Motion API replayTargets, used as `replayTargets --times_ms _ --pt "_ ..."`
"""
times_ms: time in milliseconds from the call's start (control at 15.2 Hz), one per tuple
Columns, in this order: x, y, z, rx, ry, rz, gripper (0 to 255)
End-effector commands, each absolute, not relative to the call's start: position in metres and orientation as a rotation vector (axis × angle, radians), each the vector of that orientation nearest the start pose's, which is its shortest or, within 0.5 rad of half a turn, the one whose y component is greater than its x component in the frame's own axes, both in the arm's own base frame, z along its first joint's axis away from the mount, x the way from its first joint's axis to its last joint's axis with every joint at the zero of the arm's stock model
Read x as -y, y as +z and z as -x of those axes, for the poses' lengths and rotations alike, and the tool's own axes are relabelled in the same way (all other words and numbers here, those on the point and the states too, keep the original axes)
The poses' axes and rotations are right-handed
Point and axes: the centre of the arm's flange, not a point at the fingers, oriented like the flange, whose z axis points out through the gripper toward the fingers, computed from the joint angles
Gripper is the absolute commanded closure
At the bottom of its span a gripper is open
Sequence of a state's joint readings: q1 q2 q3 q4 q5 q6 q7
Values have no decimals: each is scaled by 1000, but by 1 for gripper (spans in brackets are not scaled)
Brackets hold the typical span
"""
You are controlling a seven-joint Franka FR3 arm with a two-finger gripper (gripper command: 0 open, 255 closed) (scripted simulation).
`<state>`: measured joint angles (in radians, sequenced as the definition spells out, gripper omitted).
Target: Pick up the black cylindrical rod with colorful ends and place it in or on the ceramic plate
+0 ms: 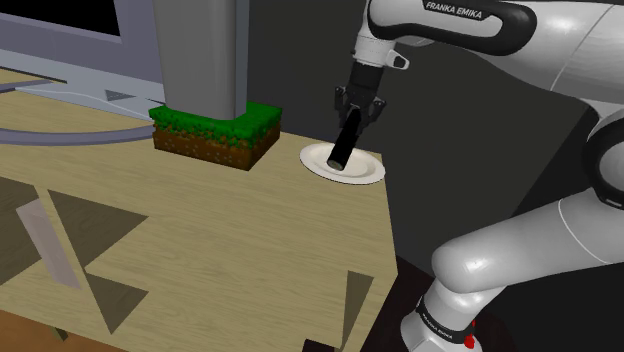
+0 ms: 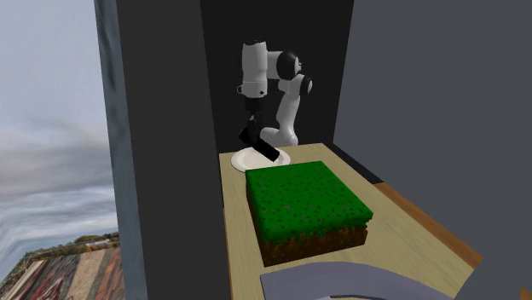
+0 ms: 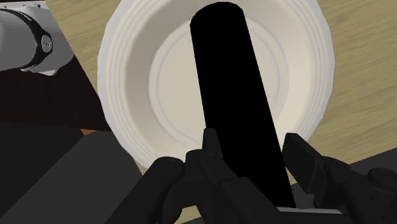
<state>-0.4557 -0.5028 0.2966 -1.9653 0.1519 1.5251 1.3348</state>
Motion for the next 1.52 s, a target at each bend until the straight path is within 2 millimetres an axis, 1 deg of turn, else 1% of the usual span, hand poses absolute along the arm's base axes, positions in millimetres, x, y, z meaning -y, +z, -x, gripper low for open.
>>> replayTargets --times_ms 0,330,396,462,660,726,1122,1188,1452 --pt "13 641 -396 -2148 2 2277 255" --pt "13 615 -396 -2148 2 2277 255" --pt "14 621 -397 -2147 1 2277 255" --pt "14 621 -397 -2147 1 2277 0" --pt "33 632 -368 -2257 -61 2204 0" --pt "34 633 -366 -2264 -65 2199 0" --pt "36 601 -367 -2264 -65 2199 0" --pt "36 593 -367 -2264 -65 2199 0" --pt "36 593 -367 -2264 -65 2199 0"
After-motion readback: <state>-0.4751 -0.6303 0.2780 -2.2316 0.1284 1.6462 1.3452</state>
